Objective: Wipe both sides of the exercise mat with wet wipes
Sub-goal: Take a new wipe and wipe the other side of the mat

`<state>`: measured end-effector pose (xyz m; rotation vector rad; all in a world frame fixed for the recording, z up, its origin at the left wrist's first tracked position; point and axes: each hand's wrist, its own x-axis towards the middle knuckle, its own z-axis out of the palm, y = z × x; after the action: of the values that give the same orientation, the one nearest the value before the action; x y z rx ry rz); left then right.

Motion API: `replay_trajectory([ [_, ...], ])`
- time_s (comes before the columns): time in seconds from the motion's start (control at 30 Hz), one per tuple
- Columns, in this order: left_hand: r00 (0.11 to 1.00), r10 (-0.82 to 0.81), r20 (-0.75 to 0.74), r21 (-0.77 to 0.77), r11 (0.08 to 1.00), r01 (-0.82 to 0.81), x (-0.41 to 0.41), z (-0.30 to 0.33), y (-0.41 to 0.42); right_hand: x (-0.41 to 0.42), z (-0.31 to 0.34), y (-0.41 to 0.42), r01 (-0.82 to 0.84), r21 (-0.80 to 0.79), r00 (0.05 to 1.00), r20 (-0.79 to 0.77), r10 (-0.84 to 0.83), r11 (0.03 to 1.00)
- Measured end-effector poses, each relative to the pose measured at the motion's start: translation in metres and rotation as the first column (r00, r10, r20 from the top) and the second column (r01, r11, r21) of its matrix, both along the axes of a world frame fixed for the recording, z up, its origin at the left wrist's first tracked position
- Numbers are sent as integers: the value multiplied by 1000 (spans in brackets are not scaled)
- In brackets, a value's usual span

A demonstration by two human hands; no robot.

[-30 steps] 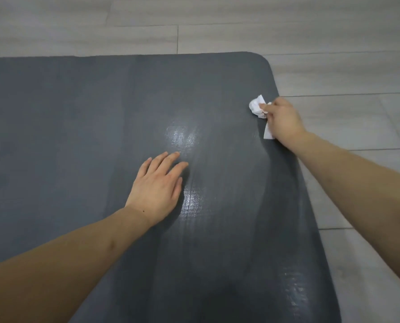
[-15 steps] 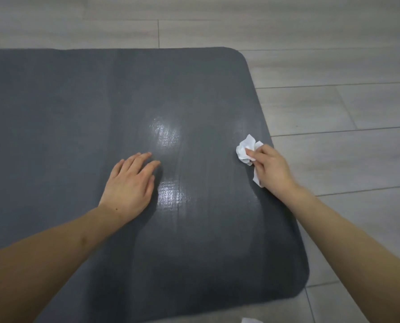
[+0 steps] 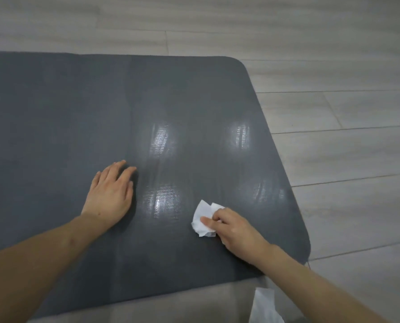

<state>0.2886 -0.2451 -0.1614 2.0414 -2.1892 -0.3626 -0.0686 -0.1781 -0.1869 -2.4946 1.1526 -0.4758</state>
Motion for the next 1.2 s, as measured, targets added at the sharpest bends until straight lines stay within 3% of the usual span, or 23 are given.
replay_trajectory([
  [0.13,996,90,3,175,980,-89,32,-6,-15,49,2,-68,-63,-66,998,1,63,996],
  [0.27,999,47,4,297,954,-46,40,-13,-20,93,0,-173,-16,-113,998,62,24,993],
  [0.43,999,23,-29,373,928,-11,45,-8,-25,150,-5,-278,200,-89,980,23,-199,976],
  [0.53,986,18,-167,311,950,35,58,-8,-21,165,-1,-286,270,-38,962,63,-267,962],
  [0.6,975,-3,-224,249,967,61,73,-9,-16,164,-2,-254,161,-75,984,93,-153,984],
  [0.73,996,-26,87,243,970,4,86,-22,-4,149,4,-102,-315,25,945,101,311,949],
  [0.83,992,-32,123,214,977,5,84,-31,-6,142,7,-63,-459,91,888,27,459,884],
  [0.93,992,-44,120,241,970,14,87,-32,-9,174,6,-150,-363,-65,931,-58,359,930],
  [1.0,991,-47,122,257,966,14,85,-28,-10,201,6,-235,-87,-52,996,-11,86,995],
  [1.07,990,-48,129,264,965,12,84,-25,-9,223,13,-296,145,-47,989,-28,-146,988],
  [1.2,994,-51,97,279,960,22,86,-20,-10,231,8,-281,125,-39,992,-26,-126,991],
])
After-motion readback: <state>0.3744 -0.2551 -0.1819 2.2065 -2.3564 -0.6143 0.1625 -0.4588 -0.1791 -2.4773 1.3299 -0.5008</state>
